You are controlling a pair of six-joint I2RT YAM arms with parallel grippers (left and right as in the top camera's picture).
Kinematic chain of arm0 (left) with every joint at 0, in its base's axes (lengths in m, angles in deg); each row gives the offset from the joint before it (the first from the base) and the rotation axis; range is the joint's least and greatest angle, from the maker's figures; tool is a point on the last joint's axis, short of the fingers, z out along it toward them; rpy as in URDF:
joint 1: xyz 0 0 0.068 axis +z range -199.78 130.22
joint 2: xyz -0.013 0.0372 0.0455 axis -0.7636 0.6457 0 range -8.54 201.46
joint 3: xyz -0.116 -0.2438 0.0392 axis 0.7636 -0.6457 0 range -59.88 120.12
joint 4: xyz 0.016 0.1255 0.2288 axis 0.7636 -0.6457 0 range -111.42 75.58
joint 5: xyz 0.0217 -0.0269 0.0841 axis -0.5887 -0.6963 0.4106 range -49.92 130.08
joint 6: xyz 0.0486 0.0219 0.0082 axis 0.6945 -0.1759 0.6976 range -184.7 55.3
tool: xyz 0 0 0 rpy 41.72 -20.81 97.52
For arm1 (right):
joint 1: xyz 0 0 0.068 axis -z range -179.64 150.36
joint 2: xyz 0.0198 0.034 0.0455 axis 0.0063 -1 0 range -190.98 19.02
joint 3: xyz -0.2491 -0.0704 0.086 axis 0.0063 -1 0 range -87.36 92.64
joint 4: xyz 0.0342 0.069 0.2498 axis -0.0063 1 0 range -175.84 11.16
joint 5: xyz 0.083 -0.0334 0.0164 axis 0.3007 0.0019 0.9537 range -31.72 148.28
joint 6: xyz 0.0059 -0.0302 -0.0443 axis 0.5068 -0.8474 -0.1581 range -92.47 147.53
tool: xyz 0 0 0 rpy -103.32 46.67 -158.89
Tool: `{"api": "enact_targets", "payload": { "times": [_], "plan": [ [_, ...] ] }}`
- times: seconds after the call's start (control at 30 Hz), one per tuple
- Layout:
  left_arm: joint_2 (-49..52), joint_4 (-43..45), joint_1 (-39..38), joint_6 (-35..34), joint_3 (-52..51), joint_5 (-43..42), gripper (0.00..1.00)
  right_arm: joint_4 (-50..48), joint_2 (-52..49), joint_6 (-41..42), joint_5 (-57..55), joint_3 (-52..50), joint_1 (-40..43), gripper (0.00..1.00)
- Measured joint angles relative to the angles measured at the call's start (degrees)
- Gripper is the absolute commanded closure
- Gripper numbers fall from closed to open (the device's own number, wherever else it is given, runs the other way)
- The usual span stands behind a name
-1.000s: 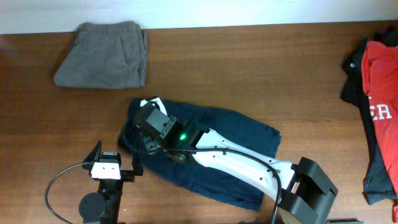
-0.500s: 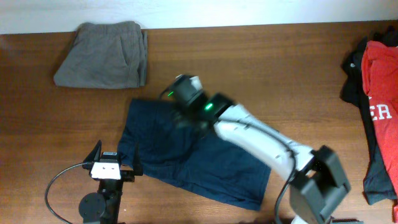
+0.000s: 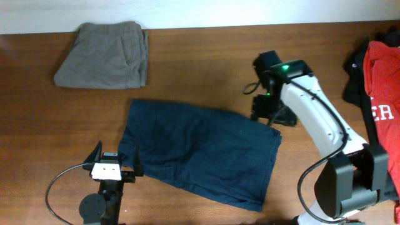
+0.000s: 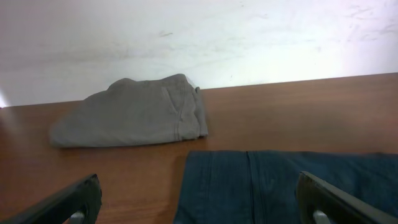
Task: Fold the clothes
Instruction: 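Release the pants and move the right gripper to their right edge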
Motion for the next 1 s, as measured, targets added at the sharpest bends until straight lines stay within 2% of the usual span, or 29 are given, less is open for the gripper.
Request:
{"api": "enact_targets", "payload": {
  "times": [0.03,0.1,0.23,0.43,0.67,1.0],
  "plan": [
    [0.00,0.00,0.00,0.00,0.00,0.00,0.01,1.11,0.00,-0.02,-0.15,0.00,0.70,0.20],
    [0.00,0.00,0.00,0.00,0.00,-0.02,0.01,2.27,0.02,0.11,-1.29,-0.07,1.88,0.12],
    [0.00,0.00,0.00,0.00,0.00,0.00,0.01,-1.90,0.24,-0.90,-5.05,-1.97,4.20,0.01],
    [0.00,0.00,0.00,0.00,0.00,0.00,0.01,-12.22,0.24,-8.07,-1.46,-9.14,9.84,0.01],
    [0.00,0.00,0.00,0.00,0.00,0.00,0.01,-17.81,0.24,-14.45,6.88,-16.15,13.75,0.01],
    [0.00,0.00,0.00,0.00,0.00,0.00,0.01,-21.73,0.24,-20.50,15.50,-19.89,14.16,0.01]
  ]
}}
